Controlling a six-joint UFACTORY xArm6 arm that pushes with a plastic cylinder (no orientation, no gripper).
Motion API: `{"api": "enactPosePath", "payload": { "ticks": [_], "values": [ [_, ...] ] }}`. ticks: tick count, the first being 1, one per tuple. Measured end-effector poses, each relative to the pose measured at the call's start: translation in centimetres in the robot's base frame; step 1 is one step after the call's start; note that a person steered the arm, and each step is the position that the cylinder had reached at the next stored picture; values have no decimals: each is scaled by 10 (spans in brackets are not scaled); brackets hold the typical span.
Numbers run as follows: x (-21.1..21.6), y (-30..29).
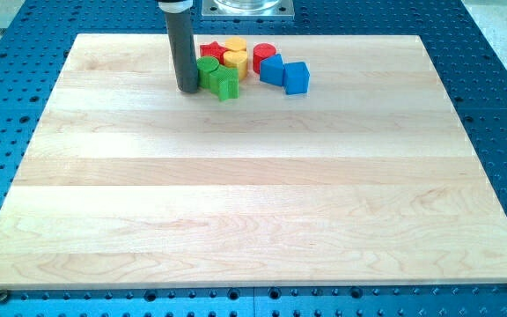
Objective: Place the blue cube at the bottom of the blue triangle
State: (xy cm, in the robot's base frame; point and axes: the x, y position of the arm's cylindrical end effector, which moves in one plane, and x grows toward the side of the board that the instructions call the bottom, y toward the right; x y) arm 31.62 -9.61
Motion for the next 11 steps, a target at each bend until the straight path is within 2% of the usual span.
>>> {"api": "enactPosePath", "payload": {
  "ticks": [1,2,3,4,5,6,7,8,9,10,11],
  "values": [
    [26,-12],
    [93,-16],
    [114,15],
    [115,81],
    [115,170],
    [92,244],
    [18,282],
    [-60,276],
    [-109,226],
    [-109,184],
    [-75,177]
  ]
}}
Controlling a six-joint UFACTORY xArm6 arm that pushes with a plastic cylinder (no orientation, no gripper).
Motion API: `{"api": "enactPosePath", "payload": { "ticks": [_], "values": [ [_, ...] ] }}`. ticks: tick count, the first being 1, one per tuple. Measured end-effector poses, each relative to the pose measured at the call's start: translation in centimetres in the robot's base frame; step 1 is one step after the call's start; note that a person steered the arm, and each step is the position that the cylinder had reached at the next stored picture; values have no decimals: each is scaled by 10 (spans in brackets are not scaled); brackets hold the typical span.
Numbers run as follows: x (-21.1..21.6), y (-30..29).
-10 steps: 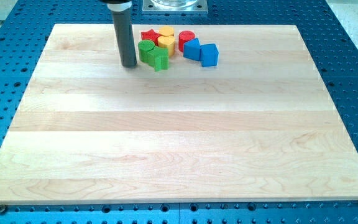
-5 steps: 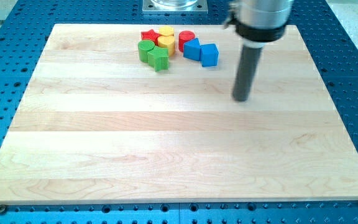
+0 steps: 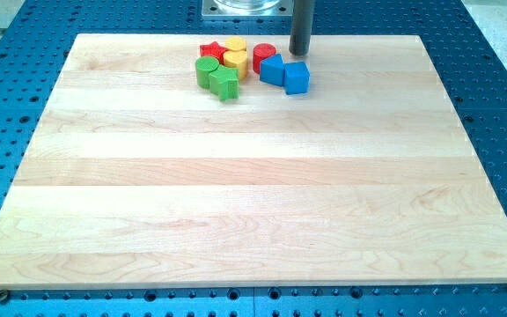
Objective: Place the blue cube at the bottom of the blue triangle
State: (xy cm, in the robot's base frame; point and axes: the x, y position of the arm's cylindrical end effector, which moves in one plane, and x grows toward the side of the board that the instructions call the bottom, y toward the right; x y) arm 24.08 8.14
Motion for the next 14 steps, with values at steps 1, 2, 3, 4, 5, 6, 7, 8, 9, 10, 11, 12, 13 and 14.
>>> {"api": "enactPosePath", "payload": {
  "ticks": [1,2,3,4,5,6,7,8,9,10,11,12,13,14],
  "values": [
    [0,0],
    [12,0],
    [38,0],
    [48,0],
    [74,0],
    [88,1],
    [89,2],
    [103,3],
    [131,9],
    [164,9],
    [195,5],
    [178,-7],
    [134,-8],
    [109,-8]
  ]
}}
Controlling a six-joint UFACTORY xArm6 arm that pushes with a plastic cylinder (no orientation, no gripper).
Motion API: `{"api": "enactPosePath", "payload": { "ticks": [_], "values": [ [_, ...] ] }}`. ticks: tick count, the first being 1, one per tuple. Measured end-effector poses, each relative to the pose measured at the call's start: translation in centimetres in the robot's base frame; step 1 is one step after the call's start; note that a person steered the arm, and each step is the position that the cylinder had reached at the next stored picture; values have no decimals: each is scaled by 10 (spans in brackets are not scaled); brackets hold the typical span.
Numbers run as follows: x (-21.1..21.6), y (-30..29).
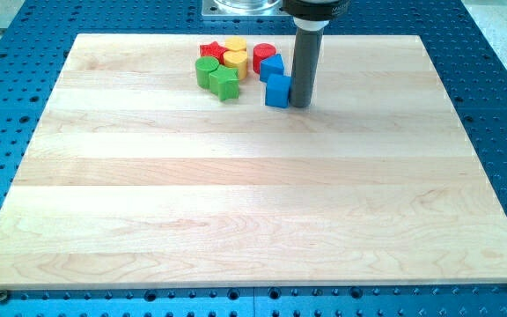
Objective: Place the blue cube at the bottom of the blue triangle
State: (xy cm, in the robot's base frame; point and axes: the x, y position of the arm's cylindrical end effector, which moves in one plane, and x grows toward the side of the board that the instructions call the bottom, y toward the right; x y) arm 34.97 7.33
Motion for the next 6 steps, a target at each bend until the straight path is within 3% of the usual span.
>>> {"api": "enactPosePath", "payload": {
  "ticks": [2,4,6],
  "values": [
    [39,-1],
    [1,-24],
    [34,9]
  ]
}}
